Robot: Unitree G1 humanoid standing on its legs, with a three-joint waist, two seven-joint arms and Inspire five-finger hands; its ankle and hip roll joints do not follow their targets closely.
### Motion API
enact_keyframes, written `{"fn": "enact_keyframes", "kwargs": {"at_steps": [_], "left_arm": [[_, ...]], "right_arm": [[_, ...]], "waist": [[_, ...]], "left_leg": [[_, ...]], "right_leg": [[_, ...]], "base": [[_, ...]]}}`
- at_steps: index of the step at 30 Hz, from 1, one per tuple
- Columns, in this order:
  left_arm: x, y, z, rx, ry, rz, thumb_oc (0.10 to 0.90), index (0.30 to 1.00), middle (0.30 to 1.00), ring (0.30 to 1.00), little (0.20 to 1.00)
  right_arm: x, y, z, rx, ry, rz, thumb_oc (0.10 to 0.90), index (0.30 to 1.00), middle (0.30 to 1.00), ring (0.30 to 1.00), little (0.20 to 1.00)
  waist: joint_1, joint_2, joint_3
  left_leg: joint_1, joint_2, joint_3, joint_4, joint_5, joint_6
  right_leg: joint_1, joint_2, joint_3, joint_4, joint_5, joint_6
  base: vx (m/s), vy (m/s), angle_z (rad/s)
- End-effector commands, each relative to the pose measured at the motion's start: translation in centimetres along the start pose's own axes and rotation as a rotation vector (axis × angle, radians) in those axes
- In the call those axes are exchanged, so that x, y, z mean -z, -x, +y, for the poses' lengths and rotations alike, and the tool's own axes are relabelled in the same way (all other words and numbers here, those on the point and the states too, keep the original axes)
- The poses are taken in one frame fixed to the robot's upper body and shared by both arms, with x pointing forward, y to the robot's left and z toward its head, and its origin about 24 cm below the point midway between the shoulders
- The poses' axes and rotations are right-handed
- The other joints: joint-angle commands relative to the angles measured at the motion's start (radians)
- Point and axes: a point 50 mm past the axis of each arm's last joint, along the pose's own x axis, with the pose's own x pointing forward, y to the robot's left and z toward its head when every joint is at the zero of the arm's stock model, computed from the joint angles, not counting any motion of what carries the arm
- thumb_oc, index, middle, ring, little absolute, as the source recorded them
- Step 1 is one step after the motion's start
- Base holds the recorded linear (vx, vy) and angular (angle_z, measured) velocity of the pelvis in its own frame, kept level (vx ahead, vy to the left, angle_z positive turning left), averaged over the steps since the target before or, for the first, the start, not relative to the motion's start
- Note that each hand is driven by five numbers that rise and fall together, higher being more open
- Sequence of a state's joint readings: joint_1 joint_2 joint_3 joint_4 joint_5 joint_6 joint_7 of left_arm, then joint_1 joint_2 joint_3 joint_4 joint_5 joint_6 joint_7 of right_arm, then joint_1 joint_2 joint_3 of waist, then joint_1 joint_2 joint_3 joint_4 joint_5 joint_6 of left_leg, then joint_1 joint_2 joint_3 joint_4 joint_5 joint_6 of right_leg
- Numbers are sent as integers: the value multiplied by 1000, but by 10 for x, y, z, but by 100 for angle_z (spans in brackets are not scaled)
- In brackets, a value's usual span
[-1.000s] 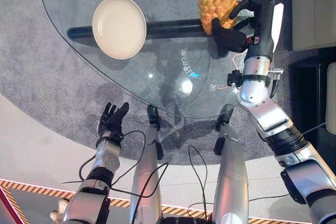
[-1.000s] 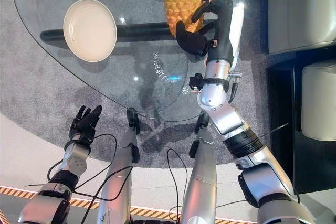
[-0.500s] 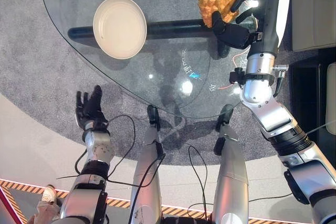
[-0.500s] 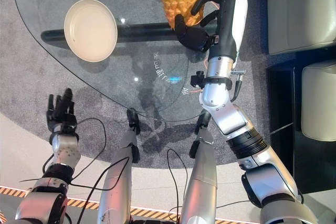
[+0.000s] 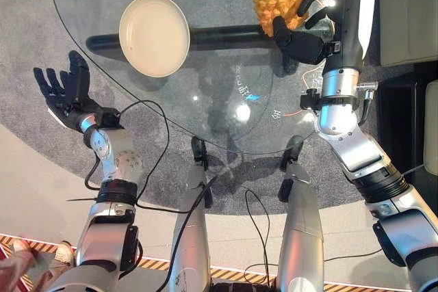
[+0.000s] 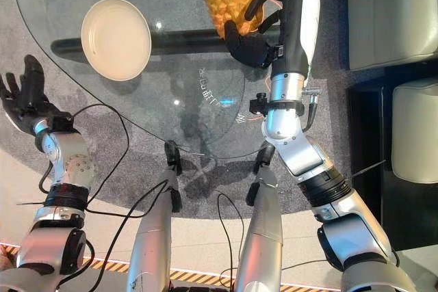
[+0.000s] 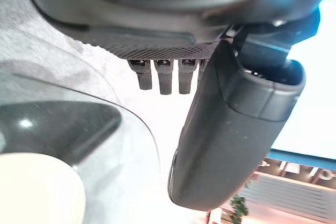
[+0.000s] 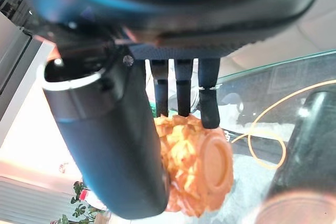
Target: Pick up the fruit to the plate
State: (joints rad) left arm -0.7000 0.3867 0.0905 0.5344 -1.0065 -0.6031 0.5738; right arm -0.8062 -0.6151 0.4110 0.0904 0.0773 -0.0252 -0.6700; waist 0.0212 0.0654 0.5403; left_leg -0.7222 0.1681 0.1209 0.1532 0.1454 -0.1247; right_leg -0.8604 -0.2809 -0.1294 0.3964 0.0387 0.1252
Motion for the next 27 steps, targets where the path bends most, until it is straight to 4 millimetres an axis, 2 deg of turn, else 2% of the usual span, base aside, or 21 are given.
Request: {"fn": "enact_keyframes", "kwargs": {"at_steps": [1,8,15,27], "left_arm": [[-51,-11,-30,134,53,-269,800,900,900,900,900],[-54,10,-61,347,42,-323,800,900,900,900,900],[-43,28,-91,667,4,-187,800,900,900,900,900],[-21,45,-106,900,27,62,800,900,900,900,900]], "right_arm": [[-65,-13,-15,59,-126,-363,100,300,300,300,200],[-63,-10,-11,34,-125,-365,100,300,300,300,200],[-64,-9,-10,-5,-104,-380,100,300,300,300,200],[-70,-6,-5,-98,-75,-433,100,300,300,300,200]], "waist": [[-10,-12,-20],[-5,-25,-20],[-4,-22,-20],[-15,-10,-20]], "left_leg": [[-64,11,-46,88,-50,-32],[-77,10,-53,88,-55,-33],[-73,8,-50,82,-56,-33],[-64,8,-36,72,-54,-32]], "right_leg": [[48,-24,-52,-78,8,36],[48,-21,-60,-88,11,41],[54,-20,-62,-101,18,46],[64,-27,-61,-121,30,57]], "base": [[-8,-68,1],[-6,-45,3],[1,-7,3],[0,0,0]]}}
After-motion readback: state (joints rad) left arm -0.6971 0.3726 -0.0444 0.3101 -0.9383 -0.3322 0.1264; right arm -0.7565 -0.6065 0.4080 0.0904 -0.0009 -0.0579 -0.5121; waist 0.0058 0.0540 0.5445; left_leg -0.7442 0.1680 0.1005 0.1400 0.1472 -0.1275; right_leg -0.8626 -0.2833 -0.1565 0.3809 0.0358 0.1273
